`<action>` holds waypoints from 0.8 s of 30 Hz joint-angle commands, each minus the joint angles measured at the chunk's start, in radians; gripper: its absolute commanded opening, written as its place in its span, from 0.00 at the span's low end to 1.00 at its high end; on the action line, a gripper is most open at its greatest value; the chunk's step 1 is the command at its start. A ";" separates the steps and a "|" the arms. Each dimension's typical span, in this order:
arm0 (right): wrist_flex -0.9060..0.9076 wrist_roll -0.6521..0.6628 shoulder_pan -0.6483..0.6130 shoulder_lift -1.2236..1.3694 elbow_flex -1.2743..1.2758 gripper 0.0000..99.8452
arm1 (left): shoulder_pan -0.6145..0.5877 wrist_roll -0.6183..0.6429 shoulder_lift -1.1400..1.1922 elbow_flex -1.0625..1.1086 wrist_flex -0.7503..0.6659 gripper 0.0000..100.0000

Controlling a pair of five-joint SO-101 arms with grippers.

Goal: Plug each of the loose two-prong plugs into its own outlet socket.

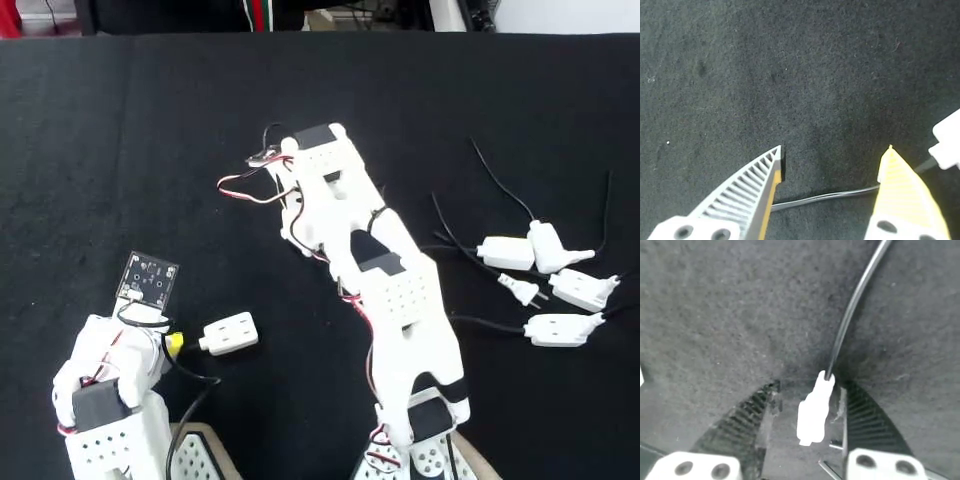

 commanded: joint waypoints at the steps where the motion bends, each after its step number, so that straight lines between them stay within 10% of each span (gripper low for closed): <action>1: 0.032 0.005 0.012 0.016 0.070 0.21 | 0.002 -0.015 -0.002 0.005 0.006 0.30; 24: 0.031 -0.002 0.003 0.010 -0.025 0.21 | 0.002 -0.015 -0.002 0.005 0.006 0.30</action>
